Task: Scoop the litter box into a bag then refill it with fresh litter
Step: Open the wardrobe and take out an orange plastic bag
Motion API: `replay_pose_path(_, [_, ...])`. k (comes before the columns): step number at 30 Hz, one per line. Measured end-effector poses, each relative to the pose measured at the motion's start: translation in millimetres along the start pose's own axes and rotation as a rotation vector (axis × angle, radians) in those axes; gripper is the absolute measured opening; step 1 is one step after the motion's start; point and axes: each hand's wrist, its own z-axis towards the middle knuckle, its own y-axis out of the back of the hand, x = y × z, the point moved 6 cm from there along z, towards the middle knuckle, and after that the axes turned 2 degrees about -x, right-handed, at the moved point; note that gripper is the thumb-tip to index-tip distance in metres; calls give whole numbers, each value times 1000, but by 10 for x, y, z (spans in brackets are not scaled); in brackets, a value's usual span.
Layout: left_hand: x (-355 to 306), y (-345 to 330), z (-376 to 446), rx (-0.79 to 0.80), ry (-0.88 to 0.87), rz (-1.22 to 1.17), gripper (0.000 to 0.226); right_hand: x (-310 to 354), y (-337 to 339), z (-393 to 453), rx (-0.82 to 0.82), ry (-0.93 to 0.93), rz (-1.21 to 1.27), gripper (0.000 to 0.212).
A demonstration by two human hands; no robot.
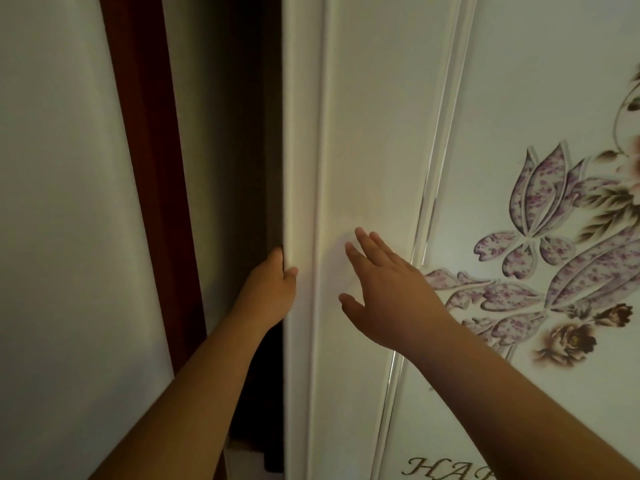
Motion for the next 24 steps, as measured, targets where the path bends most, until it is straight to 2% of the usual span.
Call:
replay_pose_path(4, [130, 10, 53, 77, -24, -29, 44, 62, -88, -20, 3, -36, 43, 78])
replay_pose_path(8, [157, 11, 102, 106, -54, -85, 53, 51, -165, -115, 0, -149, 160, 75])
replay_pose_path(15, [139, -32, 116, 176, -125, -85, 49, 173, -483, -216, -48, -280, 362, 64])
replay_pose_path(20, [145, -9, 143, 210, -171, -115, 49, 376, -762, -191, -25, -367, 444, 64])
replay_pose_path(24, [174, 6, 176, 239, -202, -140, 49, 490, -891, -170, -68, -461, 521, 65])
